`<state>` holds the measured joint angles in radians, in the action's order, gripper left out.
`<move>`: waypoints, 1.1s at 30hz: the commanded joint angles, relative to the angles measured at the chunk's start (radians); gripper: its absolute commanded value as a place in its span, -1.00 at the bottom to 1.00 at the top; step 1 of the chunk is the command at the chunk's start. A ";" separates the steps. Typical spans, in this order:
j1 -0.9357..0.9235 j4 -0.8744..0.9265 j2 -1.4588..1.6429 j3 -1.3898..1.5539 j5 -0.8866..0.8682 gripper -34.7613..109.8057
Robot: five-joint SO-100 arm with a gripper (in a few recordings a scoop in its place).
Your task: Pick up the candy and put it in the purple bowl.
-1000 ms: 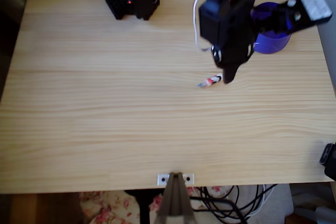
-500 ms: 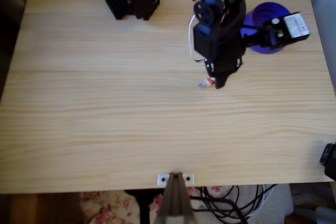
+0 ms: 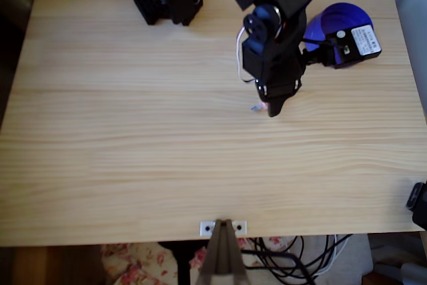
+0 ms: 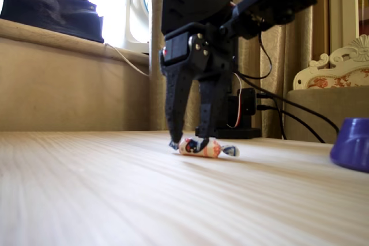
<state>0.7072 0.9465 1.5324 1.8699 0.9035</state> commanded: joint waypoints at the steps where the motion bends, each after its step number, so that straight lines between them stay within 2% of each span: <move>1: 0.025 -0.015 0.015 -0.017 0.002 -0.32; 7: 0.041 -0.031 -0.037 -0.041 0.002 -0.34; 13: 0.040 -0.029 -0.098 -0.078 -0.025 -0.48; 18: 0.028 -0.012 -0.100 -0.121 -0.057 -0.48; 22: 0.008 0.098 -0.066 -0.264 -0.117 -0.49; 26: 0.015 0.236 -0.026 -0.499 -0.249 -0.49; 30: 0.091 0.351 0.003 -0.701 -0.374 -0.49; 33: 0.187 0.367 0.037 -0.730 -0.451 -0.50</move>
<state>0.7915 1.2793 1.4174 1.2778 0.5185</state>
